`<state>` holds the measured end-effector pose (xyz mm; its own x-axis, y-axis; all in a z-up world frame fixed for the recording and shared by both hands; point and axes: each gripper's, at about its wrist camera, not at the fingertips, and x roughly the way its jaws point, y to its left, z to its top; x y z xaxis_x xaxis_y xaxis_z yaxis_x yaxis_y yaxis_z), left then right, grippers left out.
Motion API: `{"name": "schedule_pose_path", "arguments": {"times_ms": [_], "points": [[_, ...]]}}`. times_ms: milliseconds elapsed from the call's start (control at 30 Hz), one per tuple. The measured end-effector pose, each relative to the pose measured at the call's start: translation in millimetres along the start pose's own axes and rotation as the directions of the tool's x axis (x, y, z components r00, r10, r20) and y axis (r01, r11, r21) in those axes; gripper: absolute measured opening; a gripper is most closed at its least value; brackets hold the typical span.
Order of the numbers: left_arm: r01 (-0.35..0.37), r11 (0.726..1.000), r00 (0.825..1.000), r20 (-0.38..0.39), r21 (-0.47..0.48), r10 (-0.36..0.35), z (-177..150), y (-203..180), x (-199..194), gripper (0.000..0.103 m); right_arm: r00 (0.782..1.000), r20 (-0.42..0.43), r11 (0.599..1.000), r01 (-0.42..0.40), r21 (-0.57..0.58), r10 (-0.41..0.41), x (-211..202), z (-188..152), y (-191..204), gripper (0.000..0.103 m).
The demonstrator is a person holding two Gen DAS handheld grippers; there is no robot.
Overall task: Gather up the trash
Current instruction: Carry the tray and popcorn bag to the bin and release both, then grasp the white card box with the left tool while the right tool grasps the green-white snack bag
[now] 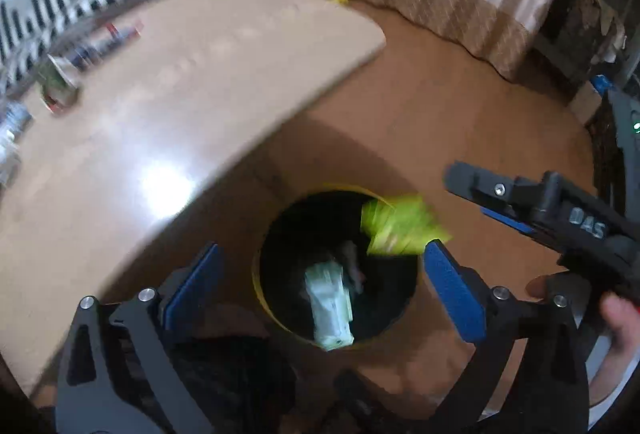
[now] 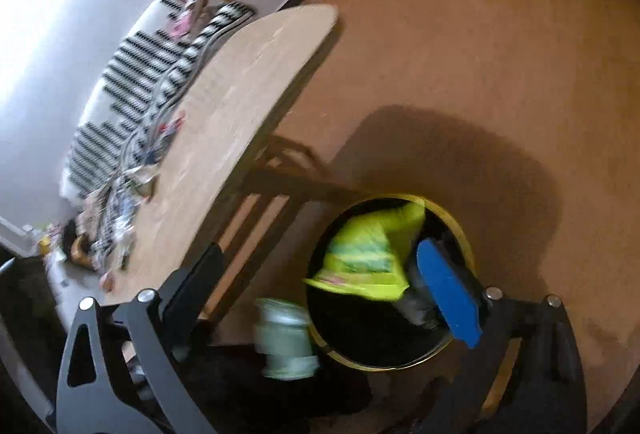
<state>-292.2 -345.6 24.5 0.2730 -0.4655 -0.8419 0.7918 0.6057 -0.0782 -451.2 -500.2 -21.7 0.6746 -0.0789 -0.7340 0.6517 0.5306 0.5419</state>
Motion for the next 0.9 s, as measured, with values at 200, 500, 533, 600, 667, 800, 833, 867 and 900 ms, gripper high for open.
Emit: {"name": "schedule_pose_path", "arguments": {"times_ms": [200,500,533,600,667,800,833,867,900], "points": [[-0.149,0.983,0.98,0.119,-0.106,0.162,9,72,-46,0.097,0.934,0.219,0.925,0.326,-0.196,-0.282,0,-10,30,0.096],[-0.372,0.761,0.882,0.054,-0.532,0.469,-46,294,-108,0.097,0.994,0.09,0.893,0.088,-0.441,-0.054,47,-23,146,0.096],[-0.372,0.732,0.875,0.047,-0.571,0.481,-52,318,-114,0.097,0.996,0.086,0.886,0.074,-0.457,-0.039,51,-22,160,0.096],[-0.374,0.699,0.869,0.033,-0.609,0.494,-57,357,-116,0.097,0.997,0.082,0.87,0.044,-0.491,-0.004,61,-22,197,0.096],[-0.379,0.702,0.875,0.014,-0.604,0.484,-57,380,-108,0.097,0.997,0.079,0.857,0.03,-0.515,0.013,73,-19,230,0.096],[-0.388,0.727,0.895,-0.042,-0.566,0.445,-53,417,-74,0.097,0.998,0.054,0.826,0.003,-0.564,0.033,111,-13,291,0.096],[-0.404,0.723,0.891,-0.061,-0.56,0.451,-50,426,-65,0.097,0.998,0.047,0.819,0.002,-0.574,0.03,121,-11,304,0.096],[-0.399,0.725,0.894,-0.065,-0.561,0.442,-48,431,-58,0.097,0.999,0.04,0.814,0.001,-0.581,0.027,133,-9,314,0.096],[-0.389,0.73,0.9,-0.062,-0.563,0.432,-49,435,-56,0.097,0.999,0.03,0.809,-0.002,-0.588,0.024,144,-8,325,0.096]]}}
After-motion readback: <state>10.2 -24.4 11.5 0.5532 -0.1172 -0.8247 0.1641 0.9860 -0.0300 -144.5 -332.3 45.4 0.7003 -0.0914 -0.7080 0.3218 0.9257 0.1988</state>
